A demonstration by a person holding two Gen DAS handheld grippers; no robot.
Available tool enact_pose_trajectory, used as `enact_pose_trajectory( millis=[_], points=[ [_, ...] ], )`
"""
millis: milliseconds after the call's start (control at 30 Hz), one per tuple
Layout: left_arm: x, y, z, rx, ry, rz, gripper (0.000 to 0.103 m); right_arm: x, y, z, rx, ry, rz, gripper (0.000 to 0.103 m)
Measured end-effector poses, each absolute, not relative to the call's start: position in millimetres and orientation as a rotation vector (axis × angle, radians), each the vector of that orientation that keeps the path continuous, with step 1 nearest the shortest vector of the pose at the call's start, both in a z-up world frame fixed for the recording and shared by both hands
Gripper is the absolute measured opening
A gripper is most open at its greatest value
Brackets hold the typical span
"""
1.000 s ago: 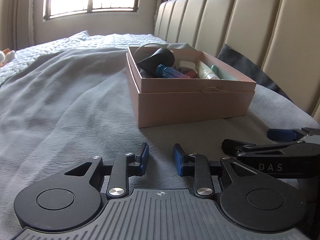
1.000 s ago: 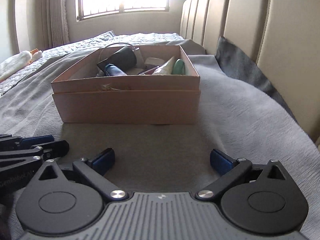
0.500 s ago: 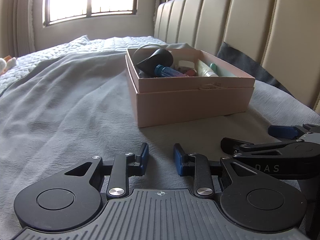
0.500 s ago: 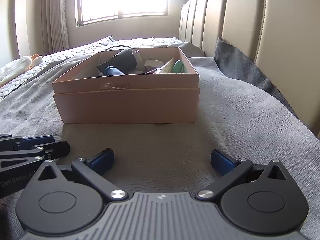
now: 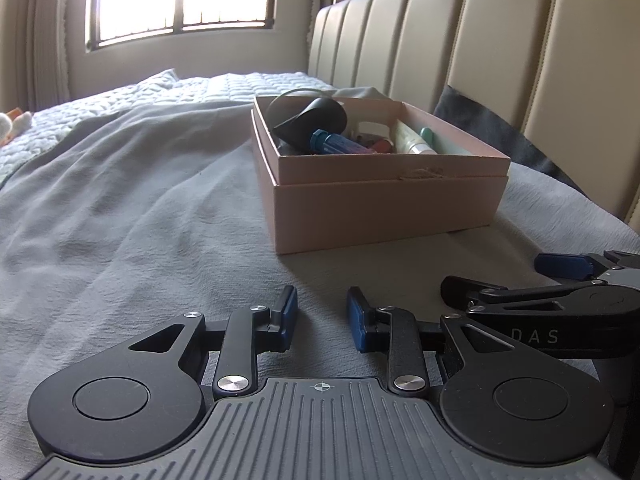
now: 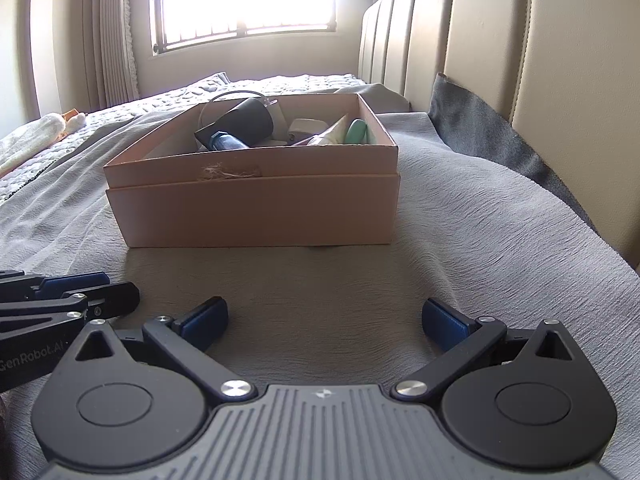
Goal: Organize rigid objects
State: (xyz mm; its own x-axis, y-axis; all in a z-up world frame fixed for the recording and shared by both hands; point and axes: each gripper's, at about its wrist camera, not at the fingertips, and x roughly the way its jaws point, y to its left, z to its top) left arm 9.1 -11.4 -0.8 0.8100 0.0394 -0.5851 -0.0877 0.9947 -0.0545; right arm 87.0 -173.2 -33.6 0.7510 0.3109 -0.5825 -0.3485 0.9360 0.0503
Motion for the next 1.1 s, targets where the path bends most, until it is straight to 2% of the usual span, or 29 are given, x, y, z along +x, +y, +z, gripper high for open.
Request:
enact_pose_trajectory(
  millis=[1100],
  points=[
    [9.3, -11.2, -1.1, -0.088, 0.622, 0.066, 0.03, 87.1, -173.7, -33.4, -0.063, 0.625, 0.361, 0.103]
  ],
)
